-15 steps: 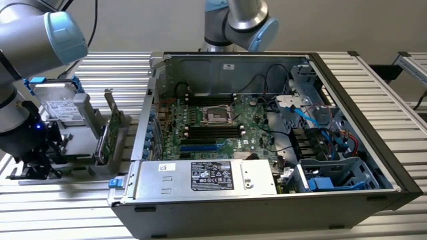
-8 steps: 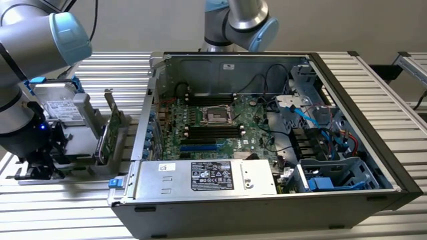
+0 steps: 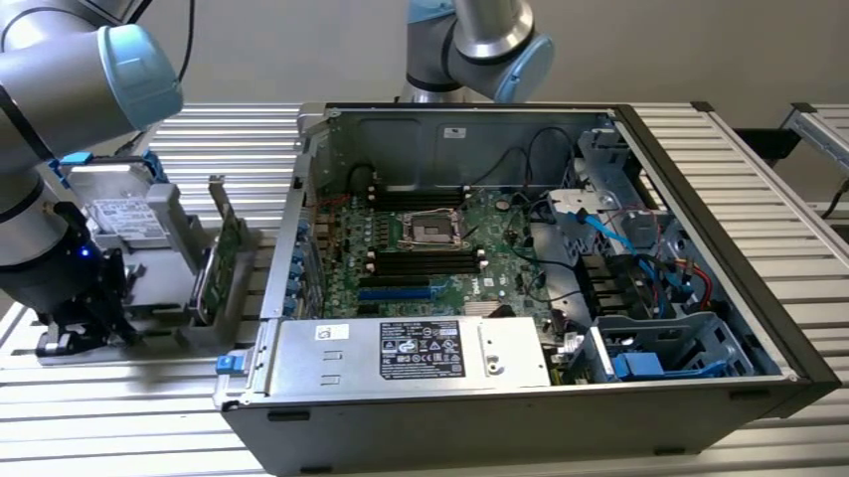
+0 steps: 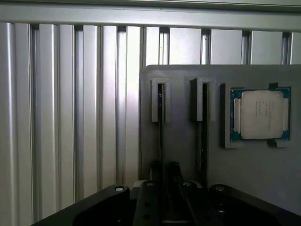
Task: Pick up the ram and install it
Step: 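Pick up the ram and move it above insertion slot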
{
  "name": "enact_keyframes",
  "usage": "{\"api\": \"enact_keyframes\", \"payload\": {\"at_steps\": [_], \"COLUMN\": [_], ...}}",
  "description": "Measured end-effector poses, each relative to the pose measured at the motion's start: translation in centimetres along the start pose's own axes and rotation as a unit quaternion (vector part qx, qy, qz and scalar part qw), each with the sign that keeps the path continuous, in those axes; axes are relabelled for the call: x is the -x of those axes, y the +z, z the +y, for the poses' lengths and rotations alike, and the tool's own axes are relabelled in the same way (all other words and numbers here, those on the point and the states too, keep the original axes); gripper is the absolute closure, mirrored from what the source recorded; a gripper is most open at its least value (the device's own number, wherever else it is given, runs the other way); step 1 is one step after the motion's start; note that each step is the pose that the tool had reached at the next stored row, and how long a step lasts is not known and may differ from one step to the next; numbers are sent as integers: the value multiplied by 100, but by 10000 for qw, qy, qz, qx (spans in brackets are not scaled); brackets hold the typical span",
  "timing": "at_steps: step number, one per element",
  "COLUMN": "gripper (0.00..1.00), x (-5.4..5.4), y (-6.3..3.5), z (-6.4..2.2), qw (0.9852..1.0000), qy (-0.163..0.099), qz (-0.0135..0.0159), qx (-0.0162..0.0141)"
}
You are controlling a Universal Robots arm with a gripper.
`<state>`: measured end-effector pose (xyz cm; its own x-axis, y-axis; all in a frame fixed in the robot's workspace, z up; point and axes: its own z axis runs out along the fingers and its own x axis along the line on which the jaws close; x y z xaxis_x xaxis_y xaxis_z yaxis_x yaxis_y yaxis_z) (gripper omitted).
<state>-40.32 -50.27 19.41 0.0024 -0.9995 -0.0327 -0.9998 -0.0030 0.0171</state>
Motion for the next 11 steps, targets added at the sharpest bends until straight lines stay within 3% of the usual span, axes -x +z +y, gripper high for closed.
{"api": "enact_keyframes", "payload": {"at_steps": [11], "gripper": [86], "x": [0], "y": [0], "z": [0], "qw": [10000], "qy": [0], "qz": [1], "qx": [-1]}}
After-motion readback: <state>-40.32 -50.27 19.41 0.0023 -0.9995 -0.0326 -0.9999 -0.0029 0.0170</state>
